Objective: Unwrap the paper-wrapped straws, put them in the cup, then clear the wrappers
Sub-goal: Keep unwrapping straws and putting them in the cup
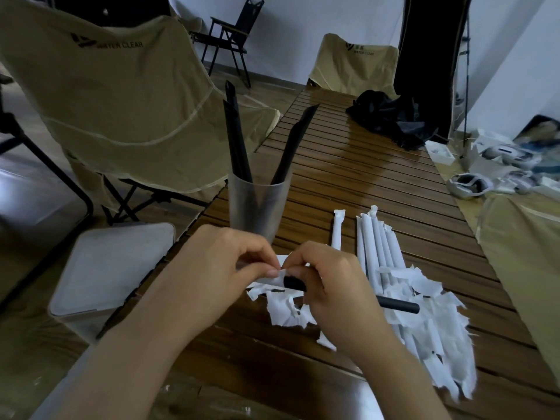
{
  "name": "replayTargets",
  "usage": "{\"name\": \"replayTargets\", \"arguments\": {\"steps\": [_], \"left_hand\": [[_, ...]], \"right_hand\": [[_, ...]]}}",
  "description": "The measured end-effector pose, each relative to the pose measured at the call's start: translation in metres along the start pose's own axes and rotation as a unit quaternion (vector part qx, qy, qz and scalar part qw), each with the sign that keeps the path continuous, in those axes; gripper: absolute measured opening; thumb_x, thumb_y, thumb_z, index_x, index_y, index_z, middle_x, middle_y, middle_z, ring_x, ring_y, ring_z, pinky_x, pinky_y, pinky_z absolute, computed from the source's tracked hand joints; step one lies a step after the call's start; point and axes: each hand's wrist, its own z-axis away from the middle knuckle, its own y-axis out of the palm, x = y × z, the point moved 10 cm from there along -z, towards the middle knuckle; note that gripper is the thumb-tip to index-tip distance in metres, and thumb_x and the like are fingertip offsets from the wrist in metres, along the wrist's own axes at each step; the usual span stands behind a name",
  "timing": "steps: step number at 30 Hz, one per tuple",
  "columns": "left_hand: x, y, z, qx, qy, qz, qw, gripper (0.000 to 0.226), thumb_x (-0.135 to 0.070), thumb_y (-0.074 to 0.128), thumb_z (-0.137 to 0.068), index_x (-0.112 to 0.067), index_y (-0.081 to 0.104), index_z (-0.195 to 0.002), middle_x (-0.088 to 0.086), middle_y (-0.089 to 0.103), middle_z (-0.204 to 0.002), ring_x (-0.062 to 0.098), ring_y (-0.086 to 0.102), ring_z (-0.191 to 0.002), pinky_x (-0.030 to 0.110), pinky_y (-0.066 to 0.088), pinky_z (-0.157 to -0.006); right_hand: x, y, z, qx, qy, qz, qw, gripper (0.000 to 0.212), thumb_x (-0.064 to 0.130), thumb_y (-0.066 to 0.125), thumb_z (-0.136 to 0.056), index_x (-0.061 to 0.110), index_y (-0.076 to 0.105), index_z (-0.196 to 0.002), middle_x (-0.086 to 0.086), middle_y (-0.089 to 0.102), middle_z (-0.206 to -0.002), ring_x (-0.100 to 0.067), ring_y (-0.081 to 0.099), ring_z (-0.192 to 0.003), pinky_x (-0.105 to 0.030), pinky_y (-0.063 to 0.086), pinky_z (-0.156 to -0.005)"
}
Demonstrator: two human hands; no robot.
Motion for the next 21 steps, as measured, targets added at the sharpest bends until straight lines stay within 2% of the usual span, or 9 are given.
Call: {"name": "replayTargets", "arguments": {"steps": [4,7,11,15,18,21], "left_hand": [[-0.016,-0.006,-0.001,-0.047,0.062,-0.025,0.997,0.006,-0.027,0.070,-0.081,-0.029,0.075,-0.083,-0.019,0.068,-0.076,-0.004,0.063,-0.080,0.016,0.050,-0.078],[-0.025,-0.002,-0.002,-0.046,0.089,-0.022,0.995,0.004,-0.025,0.073,-0.079,-0.026,0.076,-0.081,-0.016,0.069,-0.076,0.000,0.063,-0.079,0.021,0.051,-0.076],[-0.013,0.001,-0.001,-0.023,0.027,0.033,0.999,0.007,-0.031,0.068,-0.083,-0.034,0.073,-0.086,-0.019,0.069,-0.083,-0.003,0.063,-0.086,0.019,0.053,-0.075],[0.017,0.008,0.005,0.026,-0.069,0.001,0.997,0.024,-0.048,0.052,-0.088,-0.041,0.064,-0.108,-0.021,0.067,-0.097,-0.008,0.061,-0.088,0.020,0.052,-0.080],[0.029,0.016,0.010,0.081,-0.108,-0.024,0.991,0.025,-0.052,0.050,-0.087,-0.038,0.069,-0.094,-0.016,0.067,-0.076,-0.006,0.061,-0.072,0.019,0.046,-0.068],[0.025,0.009,0.007,0.058,-0.098,-0.018,0.993,0.022,-0.054,0.055,-0.082,-0.040,0.070,-0.092,-0.019,0.068,-0.079,-0.004,0.062,-0.077,0.024,0.051,-0.072]], "right_hand": [[-0.005,-0.012,0.001,-0.056,0.021,0.005,0.998,0.024,0.012,0.059,-0.091,0.032,0.057,-0.077,0.013,0.064,-0.082,-0.003,0.058,-0.072,-0.021,0.048,-0.062],[-0.016,-0.019,0.001,-0.082,0.064,0.001,0.995,0.025,0.013,0.059,-0.091,0.033,0.057,-0.076,0.018,0.061,-0.079,-0.001,0.055,-0.066,-0.013,0.036,-0.059],[-0.013,-0.024,0.004,-0.097,0.044,0.045,0.993,0.019,0.014,0.059,-0.090,0.030,0.059,-0.080,0.016,0.060,-0.077,-0.002,0.054,-0.064,-0.011,0.031,-0.056],[0.003,-0.029,0.006,-0.127,-0.028,0.087,0.988,0.016,0.011,0.061,-0.088,0.025,0.061,-0.082,0.013,0.061,-0.078,-0.006,0.053,-0.062,-0.017,0.041,-0.054],[0.010,-0.028,0.007,-0.137,-0.063,0.106,0.983,0.012,0.012,0.063,-0.087,0.023,0.062,-0.083,0.011,0.061,-0.079,-0.006,0.053,-0.061,-0.024,0.048,-0.054],[0.006,-0.032,0.007,-0.155,-0.048,0.091,0.983,0.014,0.010,0.062,-0.088,0.023,0.062,-0.083,0.012,0.061,-0.078,-0.005,0.052,-0.061,-0.020,0.045,-0.053]]}}
